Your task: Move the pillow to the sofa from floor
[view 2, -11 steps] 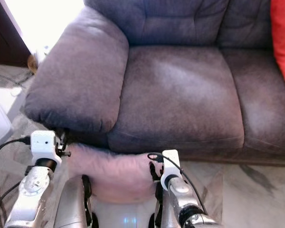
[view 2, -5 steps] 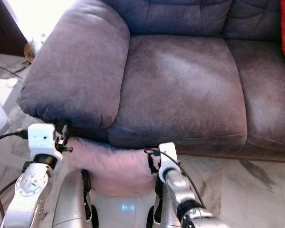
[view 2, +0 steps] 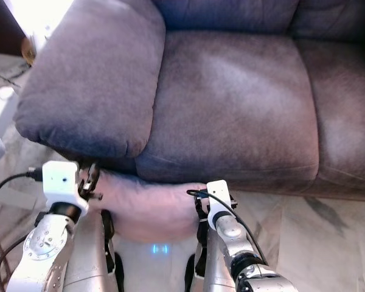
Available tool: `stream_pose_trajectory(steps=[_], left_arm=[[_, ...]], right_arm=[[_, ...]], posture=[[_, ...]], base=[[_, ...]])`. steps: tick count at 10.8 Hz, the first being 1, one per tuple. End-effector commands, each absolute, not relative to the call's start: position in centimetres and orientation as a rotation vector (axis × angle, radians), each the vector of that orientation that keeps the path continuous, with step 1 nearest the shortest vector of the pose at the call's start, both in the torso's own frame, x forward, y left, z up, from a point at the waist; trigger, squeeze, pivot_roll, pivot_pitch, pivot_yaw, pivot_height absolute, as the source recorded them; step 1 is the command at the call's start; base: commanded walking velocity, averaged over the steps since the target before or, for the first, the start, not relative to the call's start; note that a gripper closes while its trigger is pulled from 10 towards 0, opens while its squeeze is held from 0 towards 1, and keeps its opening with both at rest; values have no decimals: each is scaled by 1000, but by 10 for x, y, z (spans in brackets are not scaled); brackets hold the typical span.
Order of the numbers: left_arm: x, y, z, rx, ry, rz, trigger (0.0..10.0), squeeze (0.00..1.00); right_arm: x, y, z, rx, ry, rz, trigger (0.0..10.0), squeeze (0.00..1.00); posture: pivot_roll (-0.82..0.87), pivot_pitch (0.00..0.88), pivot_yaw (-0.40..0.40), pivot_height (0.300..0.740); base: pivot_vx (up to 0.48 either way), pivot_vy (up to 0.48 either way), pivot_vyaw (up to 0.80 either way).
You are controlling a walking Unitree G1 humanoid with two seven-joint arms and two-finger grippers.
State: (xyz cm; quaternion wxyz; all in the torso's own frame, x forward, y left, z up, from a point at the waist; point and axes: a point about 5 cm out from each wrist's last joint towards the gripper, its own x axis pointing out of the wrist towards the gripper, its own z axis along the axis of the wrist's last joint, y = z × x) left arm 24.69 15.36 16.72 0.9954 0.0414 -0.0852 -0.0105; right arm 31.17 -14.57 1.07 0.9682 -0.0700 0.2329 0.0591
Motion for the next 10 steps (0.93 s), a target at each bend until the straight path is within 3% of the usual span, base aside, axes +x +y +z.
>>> stream_pose_trajectory(steps=[1, 3, 4, 5, 10], left_arm=[[242, 153, 173, 82, -173, -13, 10000, 0], [238, 151, 189, 76, -202, -16, 10000, 0], [237, 150, 197, 72, -208, -20, 10000, 0], [237, 149, 198, 71, -205, -21, 10000, 0], [243, 149, 199, 75, -190, -22, 10000, 0]], right_arm=[[301, -152, -1, -145, 525, 102, 10000, 0], [299, -149, -3, -122, 539, 112, 10000, 0], [298, -143, -5, -92, 546, 130, 5725, 0], [298, -140, -5, -83, 547, 142, 0, 0], [295, -140, -8, -98, 571, 154, 0, 0]], posture=[[300, 454, -100, 535], [314, 481, -100, 535], [314, 491, -99, 535], [316, 491, -99, 535], [317, 428, -108, 535]], base=[[0, 0, 0], [0, 0, 0], [0, 0, 0], [0, 0, 0], [0, 0, 0]])
